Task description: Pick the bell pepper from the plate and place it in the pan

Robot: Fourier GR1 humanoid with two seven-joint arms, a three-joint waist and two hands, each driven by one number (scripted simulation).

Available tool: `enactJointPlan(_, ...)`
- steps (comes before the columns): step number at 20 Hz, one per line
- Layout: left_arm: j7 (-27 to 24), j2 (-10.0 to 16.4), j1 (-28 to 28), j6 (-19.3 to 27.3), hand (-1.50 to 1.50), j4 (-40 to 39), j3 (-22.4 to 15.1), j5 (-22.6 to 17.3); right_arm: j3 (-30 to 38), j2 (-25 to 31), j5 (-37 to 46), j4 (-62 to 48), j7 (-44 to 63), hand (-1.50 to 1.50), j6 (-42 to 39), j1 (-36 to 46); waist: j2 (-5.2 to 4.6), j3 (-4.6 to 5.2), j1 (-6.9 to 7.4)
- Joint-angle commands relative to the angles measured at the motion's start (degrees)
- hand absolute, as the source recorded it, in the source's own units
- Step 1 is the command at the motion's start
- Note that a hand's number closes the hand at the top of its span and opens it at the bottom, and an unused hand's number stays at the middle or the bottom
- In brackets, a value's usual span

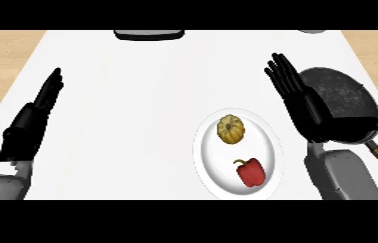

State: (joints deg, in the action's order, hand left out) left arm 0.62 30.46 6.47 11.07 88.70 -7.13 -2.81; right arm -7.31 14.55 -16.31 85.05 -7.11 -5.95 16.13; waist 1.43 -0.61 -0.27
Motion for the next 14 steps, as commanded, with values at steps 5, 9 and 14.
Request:
enactJointPlan(5,-3.58,-11.57,0.21,0.31,0.00,3.51,-4.45,-4.94,-5.28,0.82,-12.00,2.61,-8.97,1.50,-26.01,2.72,-1.73,0.49,1.48)
enactJointPlan(9,-6.92,-16.49,-2.94,-1.52,0.00,2.08,-6.50,-8.06,3.32,11.58,-6.60,-6.61,-19.20,-1.50,-30.54,-5.26,-1.83,0.52,0.04)
enactJointPlan(14,-7.39,-18.11,-4.68,-1.62,0.00,3.75,-8.66,-7.13,5.57,18.81,3.49,-13.94,-35.34,-1.50,-40.72,-3.87,-1.72,0.45,1.05)
